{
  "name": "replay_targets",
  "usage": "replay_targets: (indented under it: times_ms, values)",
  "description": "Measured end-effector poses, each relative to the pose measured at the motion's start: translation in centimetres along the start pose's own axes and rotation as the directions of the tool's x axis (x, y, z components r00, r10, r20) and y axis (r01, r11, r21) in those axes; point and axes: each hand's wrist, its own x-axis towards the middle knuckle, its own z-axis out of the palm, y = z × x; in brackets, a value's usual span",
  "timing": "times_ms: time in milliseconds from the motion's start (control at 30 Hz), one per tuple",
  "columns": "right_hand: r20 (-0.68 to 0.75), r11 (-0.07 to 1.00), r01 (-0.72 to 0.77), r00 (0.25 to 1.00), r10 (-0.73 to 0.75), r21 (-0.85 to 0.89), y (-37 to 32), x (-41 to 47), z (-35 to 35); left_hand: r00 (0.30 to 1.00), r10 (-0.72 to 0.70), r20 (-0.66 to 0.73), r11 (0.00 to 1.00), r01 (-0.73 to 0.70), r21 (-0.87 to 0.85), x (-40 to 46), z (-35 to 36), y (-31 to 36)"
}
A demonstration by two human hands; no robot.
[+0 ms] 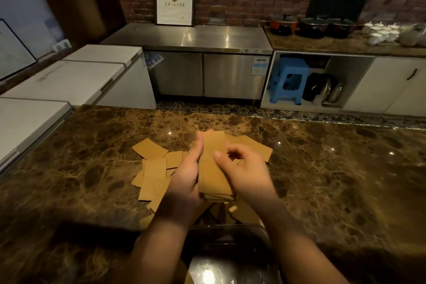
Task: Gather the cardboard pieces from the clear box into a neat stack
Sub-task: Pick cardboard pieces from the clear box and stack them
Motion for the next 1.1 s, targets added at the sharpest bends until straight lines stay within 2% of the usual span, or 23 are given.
replay_targets:
  times_ms: [33,67,100,133,200,300,367,433,500,567,600,633,667,733,800,867,900,933,1000,1100]
  values:
    - [-0.018,0.982,0.039,0.999,-0.044,-0.183,0.1,-0.3,0.8,1.0,0.013,-0.003,0.999,-0.013,-0.045,0.2,0.1,-0.2]
    - [-0.022,0.956,0.047,0.998,-0.056,-0.29,-0.1,-0.3,1.3,0.999,0.03,-0.011,0.997,-0.031,-0.077,0.3,0.1,-0.4]
    - [-0.019,0.947,0.047,0.998,-0.056,-0.318,-0.3,-0.2,1.4,0.998,0.058,-0.022,0.994,-0.06,-0.092,0.5,0.0,-0.4]
    - [-0.008,0.956,0.069,0.997,-0.074,-0.284,-0.6,-0.2,1.4,0.994,0.098,-0.039,0.991,-0.101,-0.086,0.5,-0.3,-0.4]
    - [0.06,0.963,0.216,0.976,-0.209,-0.161,-1.0,-0.5,1.5,0.989,0.138,-0.051,0.99,-0.139,-0.017,0.4,-0.9,0.2]
    - [0.266,0.825,0.459,0.883,-0.385,-0.329,-1.7,-0.9,2.6,0.977,0.184,-0.107,0.98,-0.174,0.101,0.5,-2.4,0.3]
    - [0.216,0.781,0.469,0.883,-0.416,-0.412,-1.6,-0.4,3.4,0.961,0.245,-0.124,0.969,-0.241,0.048,0.8,-3.3,0.4]
    - [0.13,0.817,0.452,0.89,-0.436,-0.358,-1.4,0.4,4.1,0.973,0.229,0.01,0.969,-0.229,0.095,0.9,-3.5,0.0]
    - [0.21,0.847,0.455,0.888,-0.409,-0.274,-0.5,1.8,4.5,0.961,0.278,0.002,0.958,-0.277,0.078,1.1,-3.7,0.1]
    - [0.312,0.925,0.353,0.902,-0.297,-0.141,0.7,4.4,4.0,0.971,0.229,-0.075,0.971,-0.233,-0.052,1.9,-3.9,0.9]
    - [0.284,0.964,0.251,0.934,-0.216,-0.09,1.7,6.4,3.3,0.976,0.154,-0.153,0.97,-0.179,-0.165,2.3,-4.1,1.5]
    - [0.214,0.985,0.145,0.969,-0.121,-0.096,2.9,8.5,2.2,0.967,0.122,-0.222,0.967,-0.167,-0.194,2.7,-4.4,2.1]
    - [0.139,0.983,0.043,0.99,-0.018,-0.178,4.1,10.6,1.1,0.953,0.122,-0.279,0.966,-0.179,-0.189,2.9,-4.6,2.6]
    - [0.078,0.886,-0.139,0.978,0.192,-0.442,6.6,13.4,-0.2,0.938,0.151,-0.313,0.954,-0.221,-0.203,3.3,-5.3,2.6]
    - [0.057,0.722,-0.205,0.946,0.321,-0.661,8.4,14.0,0.3,0.941,0.145,-0.306,0.947,-0.221,-0.232,3.7,-5.9,2.6]
    - [-0.012,0.612,-0.275,0.918,0.397,-0.742,9.0,13.8,1.2,0.94,0.126,-0.318,0.947,-0.21,-0.244,3.9,-6.3,2.5]
    - [-0.022,0.613,-0.311,0.902,0.432,-0.727,9.0,13.8,1.5,0.938,0.114,-0.329,0.95,-0.2,-0.24,4.0,-6.4,2.4]
    - [0.0,0.656,-0.345,0.885,0.466,-0.671,8.9,13.9,1.5,0.936,0.102,-0.336,0.95,-0.192,-0.245,4.0,-6.5,2.4]
    - [0.1,0.786,-0.421,0.852,0.514,-0.453,8.3,14.2,0.8,0.938,0.086,-0.335,0.951,-0.177,-0.253,4.1,-6.7,2.3]
    - [0.215,0.847,-0.469,0.826,0.521,-0.25,7.1,13.8,-1.5,0.941,0.077,-0.33,0.95,-0.169,-0.261,3.8,-6.4,2.3]
